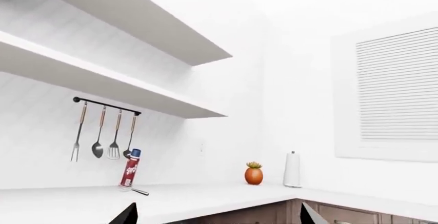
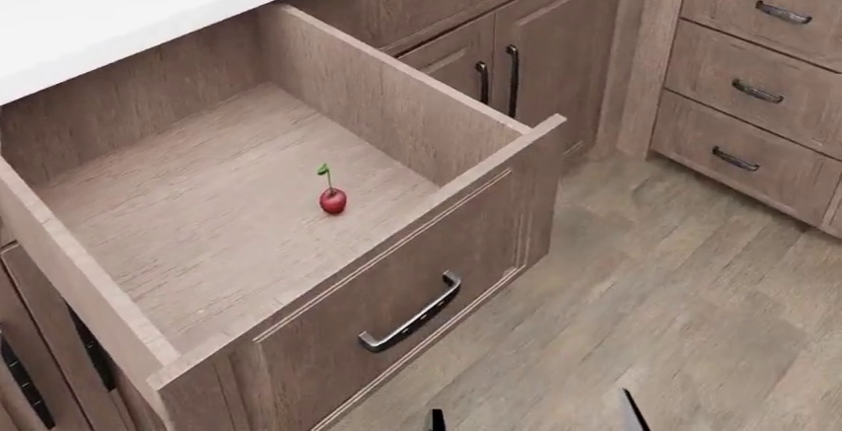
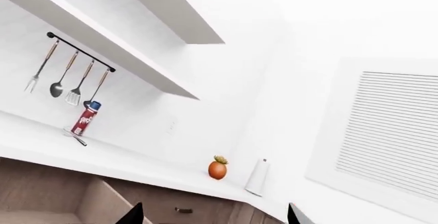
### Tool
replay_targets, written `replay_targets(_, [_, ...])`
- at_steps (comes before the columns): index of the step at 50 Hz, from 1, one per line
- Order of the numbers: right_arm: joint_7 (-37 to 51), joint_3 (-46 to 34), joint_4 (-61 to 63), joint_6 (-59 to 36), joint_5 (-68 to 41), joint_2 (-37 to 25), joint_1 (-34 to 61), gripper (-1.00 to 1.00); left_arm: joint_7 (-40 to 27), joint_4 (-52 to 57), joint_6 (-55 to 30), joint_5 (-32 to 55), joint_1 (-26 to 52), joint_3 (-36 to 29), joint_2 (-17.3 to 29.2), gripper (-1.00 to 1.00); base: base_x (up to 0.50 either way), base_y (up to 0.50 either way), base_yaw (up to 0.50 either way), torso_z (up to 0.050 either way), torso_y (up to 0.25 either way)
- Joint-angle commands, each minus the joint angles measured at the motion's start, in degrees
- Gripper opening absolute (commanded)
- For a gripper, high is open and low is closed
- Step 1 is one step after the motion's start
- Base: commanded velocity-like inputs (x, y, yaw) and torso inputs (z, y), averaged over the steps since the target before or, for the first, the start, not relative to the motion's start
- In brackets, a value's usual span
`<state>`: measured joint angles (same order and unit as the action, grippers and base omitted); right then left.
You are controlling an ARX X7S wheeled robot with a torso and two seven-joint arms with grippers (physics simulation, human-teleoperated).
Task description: Close the right drawer.
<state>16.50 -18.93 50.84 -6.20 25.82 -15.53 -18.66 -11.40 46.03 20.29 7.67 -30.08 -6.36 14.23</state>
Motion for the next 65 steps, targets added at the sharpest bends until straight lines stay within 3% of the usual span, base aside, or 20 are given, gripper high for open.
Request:
replay_targets(1, [2.4, 1.1, -2.3, 2.1, -3.1, -0.5, -1.1, 1.00, -0.5, -0.3, -0.2, 0.2, 0.3, -0.1, 0.4, 1.00, 0.00, 0.00, 0.00, 0.000, 0.000])
replay_targets(40, [3.0, 1.1, -0.8, 0.7, -4.6, -0.6, -1.1, 1.00, -1.5, -4.2, 2.1, -2.7, 1.0, -1.8, 0.7, 1.00, 0.33, 0.31, 0.00, 0.000, 0.000])
replay_targets(46, [3.5, 0.0, -1.1, 1.7, -2.4, -0.9, -1.2, 1.00, -1.7, -4.4, 2.4, -2.9, 0.9, -2.0, 0.8, 1.00, -0.01, 0.01, 0.29, 0.000, 0.000])
replay_targets(61, [3.9, -0.5, -1.4, 2.3, -1.7, -1.4, -0.9, 1.00, -2.2, -5.0, 2.9, -3.2, 0.9, -2.4, 1.2, 1.00, -0.33, 0.36, -0.39, 0.000, 0.000])
replay_targets(62, [2.0, -1.9, -1.6, -1.5, 1.6, -0.2, -0.2, 1.00, -2.2, -4.9, 3.0, -3.2, 0.9, -2.4, 1.2, 1.00, 0.00, 0.00, 0.00, 0.000, 0.000])
replay_targets(65, [3.3, -1.3, -2.0, 2.0, -1.4, -1.3, -0.5, 1.00, -2.3, -5.2, 3.4, -3.4, 0.8, -2.5, 1.2, 1.00, 0.00, 0.00, 0.00, 0.000, 0.000])
